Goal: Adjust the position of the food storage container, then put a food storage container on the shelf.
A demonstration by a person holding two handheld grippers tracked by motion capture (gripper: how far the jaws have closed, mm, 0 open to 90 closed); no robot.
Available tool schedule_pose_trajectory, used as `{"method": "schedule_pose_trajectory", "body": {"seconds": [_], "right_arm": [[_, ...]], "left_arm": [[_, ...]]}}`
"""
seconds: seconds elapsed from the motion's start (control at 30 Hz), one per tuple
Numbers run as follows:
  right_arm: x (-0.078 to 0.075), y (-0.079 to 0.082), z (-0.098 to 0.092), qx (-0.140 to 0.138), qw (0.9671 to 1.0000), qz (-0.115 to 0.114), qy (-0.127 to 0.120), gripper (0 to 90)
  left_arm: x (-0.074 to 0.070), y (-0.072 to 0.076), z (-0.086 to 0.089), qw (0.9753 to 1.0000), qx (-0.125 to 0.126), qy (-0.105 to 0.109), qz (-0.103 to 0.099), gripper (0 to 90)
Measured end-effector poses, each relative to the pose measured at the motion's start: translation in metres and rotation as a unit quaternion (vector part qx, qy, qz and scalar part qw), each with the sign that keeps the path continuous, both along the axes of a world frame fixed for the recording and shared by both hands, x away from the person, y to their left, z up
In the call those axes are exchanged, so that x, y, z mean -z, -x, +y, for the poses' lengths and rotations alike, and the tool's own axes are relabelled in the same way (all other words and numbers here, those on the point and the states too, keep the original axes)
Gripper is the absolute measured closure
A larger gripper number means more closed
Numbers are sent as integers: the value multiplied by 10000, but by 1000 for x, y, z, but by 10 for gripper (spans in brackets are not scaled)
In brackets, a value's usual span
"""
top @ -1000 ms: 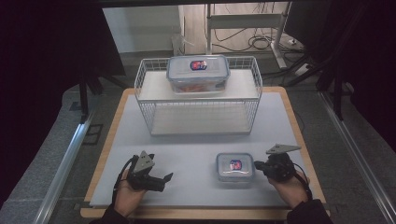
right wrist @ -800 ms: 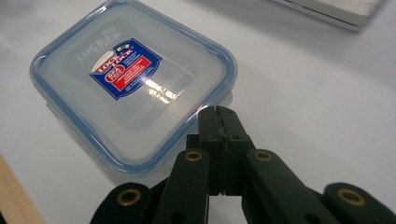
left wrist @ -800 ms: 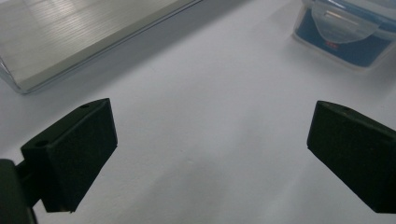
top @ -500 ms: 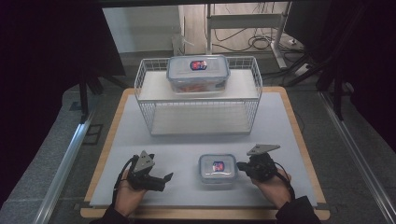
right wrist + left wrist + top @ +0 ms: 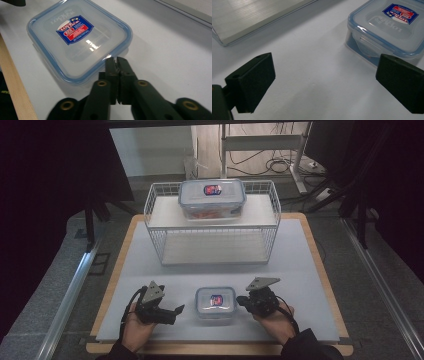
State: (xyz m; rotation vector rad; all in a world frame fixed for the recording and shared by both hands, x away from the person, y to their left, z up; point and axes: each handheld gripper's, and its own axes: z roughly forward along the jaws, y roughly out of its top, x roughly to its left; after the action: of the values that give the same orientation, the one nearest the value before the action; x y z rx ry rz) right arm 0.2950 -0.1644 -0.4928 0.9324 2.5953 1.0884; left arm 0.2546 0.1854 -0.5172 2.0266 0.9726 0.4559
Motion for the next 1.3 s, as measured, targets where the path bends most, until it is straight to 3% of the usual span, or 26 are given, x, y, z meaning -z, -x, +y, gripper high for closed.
{"method": "schedule_pose_trajectory", "body": {"seconds": [0.07,0.17,0.37,0.57,0.7,1.0,1.3], "right_arm": [[0,-1,-3,46,10000,-23,0,835],[-1,-3,-14,218,9996,-179,-35,715],[-1,-4,-26,220,9991,-330,-144,508],[4,-9,-37,255,9988,-259,-335,285],[9,-12,-41,184,9990,-232,-348,184],[12,-14,-41,181,9991,-167,-340,110],[11,-14,-37,134,9993,-123,-327,85]], "left_arm": [[0,0,0,10000,-2,6,5,28],[-1,1,1,10000,35,-23,21,38],[1,1,-1,9998,147,-27,122,40],[2,5,-2,9996,219,-1,154,31],[3,7,1,9997,187,11,143,28],[3,7,0,9998,195,20,66,21],[1,7,0,9995,156,157,221,29]]}}
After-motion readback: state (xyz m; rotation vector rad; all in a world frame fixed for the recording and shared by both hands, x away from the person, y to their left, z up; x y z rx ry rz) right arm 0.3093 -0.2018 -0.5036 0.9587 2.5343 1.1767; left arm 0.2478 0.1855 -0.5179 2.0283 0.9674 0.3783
